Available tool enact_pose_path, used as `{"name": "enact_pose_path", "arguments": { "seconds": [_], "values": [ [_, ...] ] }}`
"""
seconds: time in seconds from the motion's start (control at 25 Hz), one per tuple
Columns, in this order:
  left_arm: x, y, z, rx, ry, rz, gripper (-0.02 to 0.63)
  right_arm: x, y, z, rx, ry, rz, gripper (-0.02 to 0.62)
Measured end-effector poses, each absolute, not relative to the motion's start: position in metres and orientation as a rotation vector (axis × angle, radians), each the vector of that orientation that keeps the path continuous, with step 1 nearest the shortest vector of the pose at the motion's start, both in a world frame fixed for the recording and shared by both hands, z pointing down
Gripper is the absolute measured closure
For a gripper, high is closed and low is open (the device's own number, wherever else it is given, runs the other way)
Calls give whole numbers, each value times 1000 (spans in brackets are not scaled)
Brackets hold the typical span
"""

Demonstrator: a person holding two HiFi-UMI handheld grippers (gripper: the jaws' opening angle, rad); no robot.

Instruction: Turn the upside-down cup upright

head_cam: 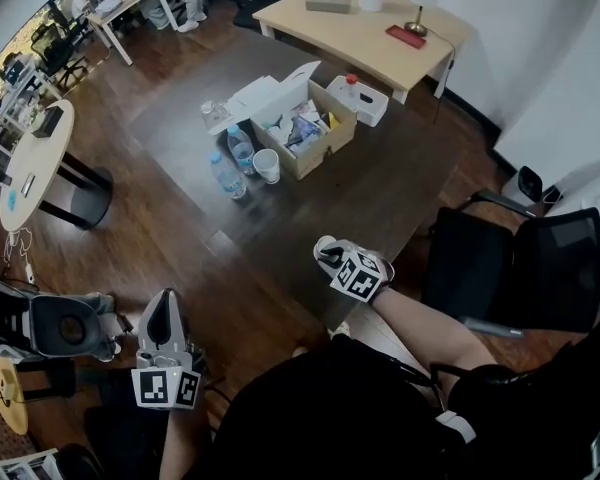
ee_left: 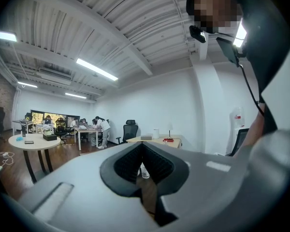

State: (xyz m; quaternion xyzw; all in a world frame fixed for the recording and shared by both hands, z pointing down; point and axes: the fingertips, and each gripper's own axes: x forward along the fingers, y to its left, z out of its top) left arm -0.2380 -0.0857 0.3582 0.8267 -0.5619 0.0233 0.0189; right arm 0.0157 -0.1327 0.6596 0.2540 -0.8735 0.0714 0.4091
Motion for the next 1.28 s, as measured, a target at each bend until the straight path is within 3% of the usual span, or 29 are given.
{"name": "enact_pose_path", "arguments": {
  "seconds": [0.32,0.8,1.28],
  "values": [
    [-240,-82,355,2550,-1775,67,606,40,-157,624,869,-2336,303,492],
    [-241,-70,349,2528,-1820,98,606,74,-177,654,1010,-2277,590,476],
    [-239,-67,347,2510,-1833,112,606,67,-184,655,1027,-2285,587,562]
  ]
}}
